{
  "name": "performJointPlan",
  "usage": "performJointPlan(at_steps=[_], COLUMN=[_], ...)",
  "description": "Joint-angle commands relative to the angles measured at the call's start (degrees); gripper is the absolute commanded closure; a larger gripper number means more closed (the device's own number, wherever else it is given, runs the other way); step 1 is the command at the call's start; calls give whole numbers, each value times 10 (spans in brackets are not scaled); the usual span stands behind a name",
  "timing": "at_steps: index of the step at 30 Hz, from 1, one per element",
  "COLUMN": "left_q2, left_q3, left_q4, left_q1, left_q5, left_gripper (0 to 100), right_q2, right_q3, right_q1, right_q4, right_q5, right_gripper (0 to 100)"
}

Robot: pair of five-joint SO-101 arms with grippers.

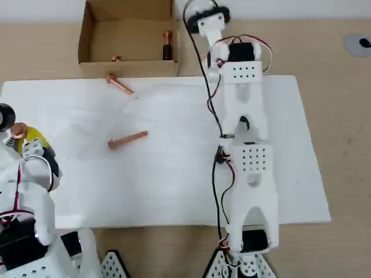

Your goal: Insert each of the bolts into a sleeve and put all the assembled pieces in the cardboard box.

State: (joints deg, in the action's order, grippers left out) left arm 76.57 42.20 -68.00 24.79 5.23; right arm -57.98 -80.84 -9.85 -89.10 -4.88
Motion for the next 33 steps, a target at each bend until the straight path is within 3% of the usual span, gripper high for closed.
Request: performJointPlan(at_steps=[1, 9, 16, 21, 30, 33], left_q2=[5, 5, 5, 5, 4, 4], left_q3=[11, 24, 33, 64, 73, 73], left_q4=[33, 80, 129, 167, 173, 172], left_q1=[-4, -3, -9, -9, -10, -45], left_q5=[-4, -57, -56, -53, -52, -52], left_gripper=[990, 990, 991, 988, 988, 990], right_q2=[15, 229, 381, 509, 797, 886], right_q3=[-157, -146, -122, 51, 498, 610], right_q1=[-32, -89, -83, -83, -83, -83], right_q4=[-33, -113, -135, -135, -134, -134], right_q5=[-1, 77, 83, 84, 85, 85], right_gripper=[988, 988, 989, 989, 989, 989])
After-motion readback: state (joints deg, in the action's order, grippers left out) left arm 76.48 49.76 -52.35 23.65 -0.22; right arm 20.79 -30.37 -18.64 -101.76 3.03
